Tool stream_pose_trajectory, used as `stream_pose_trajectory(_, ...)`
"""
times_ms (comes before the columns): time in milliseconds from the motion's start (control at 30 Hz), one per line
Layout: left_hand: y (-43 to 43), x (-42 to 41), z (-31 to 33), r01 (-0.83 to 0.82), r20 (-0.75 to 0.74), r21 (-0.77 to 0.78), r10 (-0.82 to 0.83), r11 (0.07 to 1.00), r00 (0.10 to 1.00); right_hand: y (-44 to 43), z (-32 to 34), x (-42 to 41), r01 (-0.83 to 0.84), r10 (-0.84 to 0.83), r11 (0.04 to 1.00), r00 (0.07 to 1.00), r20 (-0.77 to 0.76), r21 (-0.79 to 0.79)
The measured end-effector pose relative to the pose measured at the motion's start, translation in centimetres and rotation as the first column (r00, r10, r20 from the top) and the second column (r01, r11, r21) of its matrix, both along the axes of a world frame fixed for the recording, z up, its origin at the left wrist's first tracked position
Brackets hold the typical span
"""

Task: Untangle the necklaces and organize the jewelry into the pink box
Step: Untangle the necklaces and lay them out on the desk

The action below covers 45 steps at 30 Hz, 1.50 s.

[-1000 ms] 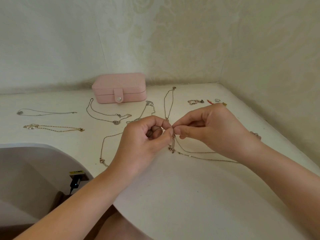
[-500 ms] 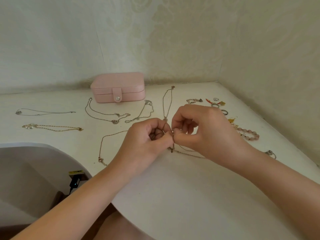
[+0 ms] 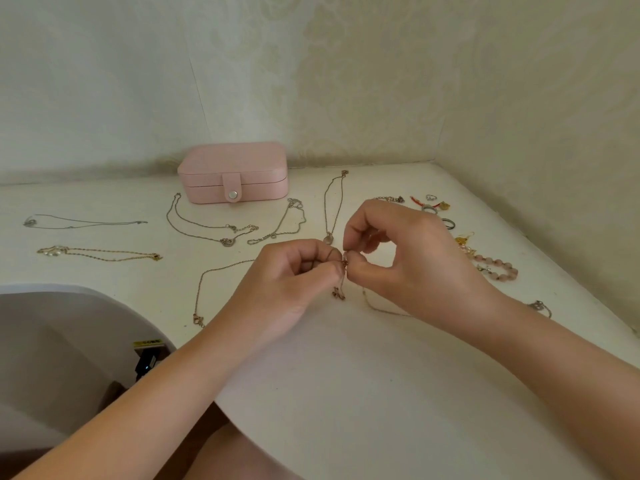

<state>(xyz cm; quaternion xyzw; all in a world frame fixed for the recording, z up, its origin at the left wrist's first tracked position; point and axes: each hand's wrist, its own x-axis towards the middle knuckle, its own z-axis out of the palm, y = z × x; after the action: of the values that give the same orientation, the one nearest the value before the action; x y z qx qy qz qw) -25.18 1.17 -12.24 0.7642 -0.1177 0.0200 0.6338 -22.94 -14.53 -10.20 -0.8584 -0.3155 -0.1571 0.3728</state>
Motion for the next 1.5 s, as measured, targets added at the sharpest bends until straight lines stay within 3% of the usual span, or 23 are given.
stream_pose_trajectory(133, -0.2, 0.1, 0.0, -0.018, 0.029, -0.032, 0.019, 0.999, 0.999, 0.1, 0.1, 0.0, -0.053, 0.094, 0.974, 0.978, -0.184, 0.219)
stream_pose_trajectory(233, -0.1, 0.3, -0.2, -0.051, 0.069, -0.02, 0.053, 0.998, 0.996, 0.1, 0.2, 0.1, -0.036, 0.123, 0.96, 0.945, -0.303, 0.279)
stream_pose_trajectory(300, 0.0, 0.4, -0.5, -0.083, 0.093, 0.019, 0.081, 0.996, 0.992, 0.0, 0.2, 0.2, -0.02, 0.081, 0.979, 0.952, -0.294, 0.205)
stream_pose_trajectory(467, 0.3, 0.5, -0.6, -0.089, 0.109, 0.067, 0.081, 0.994, 0.991, 0.1, 0.2, 0.0, 0.074, -0.08, 0.996, 0.992, -0.099, -0.058)
stream_pose_trajectory(533, 0.4, 0.6, -0.5, -0.072, 0.088, 0.012, 0.071, 0.997, 0.994, -0.1, 0.4, 0.3, 0.084, -0.083, 0.996, 0.975, -0.205, -0.005)
stream_pose_trajectory(633, 0.6, 0.6, -0.4, -0.061, 0.053, -0.07, 0.065, 0.996, 0.997, -0.8, 1.1, 0.7, 0.005, 0.121, 0.971, 0.854, -0.506, 0.24)
stream_pose_trajectory(767, 0.6, 0.7, -0.4, -0.055, 0.014, -0.13, 0.057, 0.99, 0.998, -1.3, 1.2, 1.0, -0.058, 0.35, 0.91, 0.642, -0.682, 0.411)
stream_pose_trajectory(867, 0.7, 0.8, -0.2, -0.039, -0.043, -0.208, 0.031, 0.977, 0.999, -1.5, 1.0, 1.2, -0.065, 0.481, 0.85, 0.503, -0.718, 0.523)
stream_pose_trajectory(1100, 1.1, 0.8, 0.7, -0.009, -0.224, -0.482, -0.113, 0.876, 0.968, -2.2, 0.8, 2.1, -0.032, 0.7, 0.689, 0.289, -0.653, 0.724)
stream_pose_trajectory(1233, 1.5, 0.8, 0.7, -0.026, -0.274, -0.574, -0.162, 0.818, 0.948, -2.8, 1.0, 2.5, 0.0, 0.744, 0.619, 0.318, -0.587, 0.785)
stream_pose_trajectory(1367, 1.2, 0.9, 0.7, -0.083, -0.311, -0.564, -0.119, 0.822, 0.943, -3.0, 1.0, 2.8, -0.03, 0.724, 0.631, 0.38, -0.575, 0.775)
stream_pose_trajectory(1500, 1.4, 1.3, 0.5, -0.122, -0.324, -0.652, -0.13, 0.748, 0.937, -3.4, 1.0, 2.9, 0.0, 0.679, 0.661, 0.426, -0.598, 0.75)
